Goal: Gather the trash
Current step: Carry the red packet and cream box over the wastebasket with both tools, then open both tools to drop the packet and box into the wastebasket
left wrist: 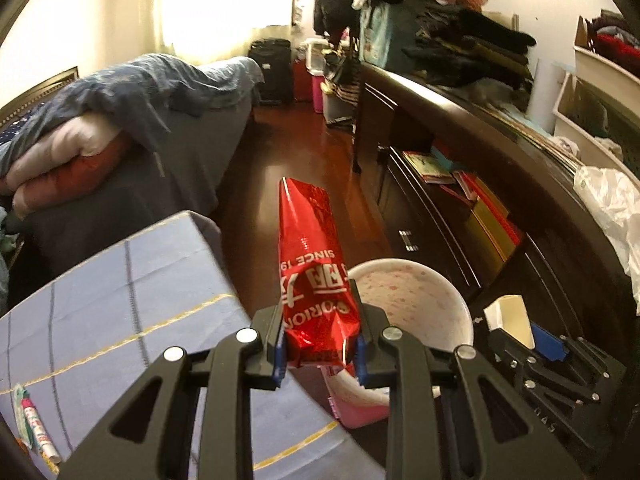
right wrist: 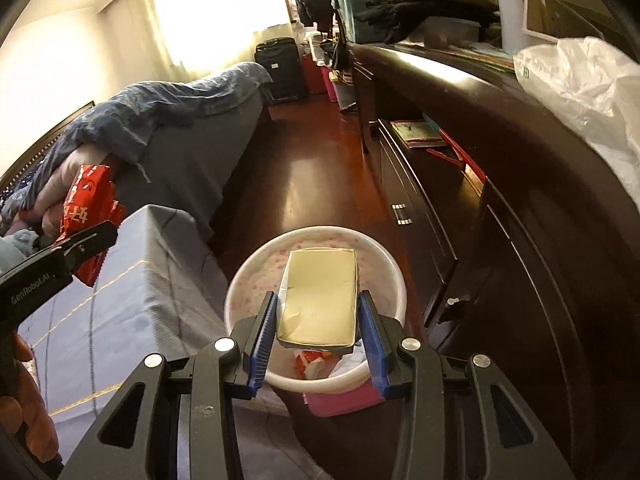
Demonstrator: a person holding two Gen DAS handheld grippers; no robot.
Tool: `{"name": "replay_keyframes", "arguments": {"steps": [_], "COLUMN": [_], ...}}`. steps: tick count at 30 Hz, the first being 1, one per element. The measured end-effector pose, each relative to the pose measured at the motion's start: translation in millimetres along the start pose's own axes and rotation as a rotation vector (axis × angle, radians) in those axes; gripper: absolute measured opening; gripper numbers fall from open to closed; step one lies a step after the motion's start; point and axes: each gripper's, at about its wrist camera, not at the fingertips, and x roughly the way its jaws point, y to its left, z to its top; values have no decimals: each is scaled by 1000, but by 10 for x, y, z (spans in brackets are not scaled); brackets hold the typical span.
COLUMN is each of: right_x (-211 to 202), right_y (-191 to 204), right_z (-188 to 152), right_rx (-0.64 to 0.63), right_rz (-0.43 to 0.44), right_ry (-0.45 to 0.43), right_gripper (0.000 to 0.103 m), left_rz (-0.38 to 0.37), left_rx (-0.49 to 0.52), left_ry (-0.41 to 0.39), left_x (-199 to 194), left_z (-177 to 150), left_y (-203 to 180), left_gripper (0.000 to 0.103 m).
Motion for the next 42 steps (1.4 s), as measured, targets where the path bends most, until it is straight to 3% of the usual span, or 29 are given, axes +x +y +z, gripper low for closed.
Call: {"name": "replay_keyframes", "arguments": {"steps": [8, 19, 30, 36, 42], "right_x": [334, 789, 1030, 1124, 1119], "right_y": [-113, -148, -218, -201, -193], "right_z": [24, -13, 3, -19, 6], "right_rx": [5, -4, 12, 2, 8], "right_rz": [-29, -54, -69, -79, -78], "right_ry": [33, 97, 122, 135, 122], "right_gripper": [41, 41, 41, 42, 48], "left_rz": [-53, -80, -100, -103, -93], "left_rx": [37, 23, 22, -1, 0], "left_ry": [54, 140, 169, 185, 168], "left_x": [436, 995, 1273, 1373, 1348], "left_z": [-19, -44, -34, -5, 36], "left_y": [-229, -253, -320, -307, -285], "left_gripper": [26, 26, 29, 34, 51]}}
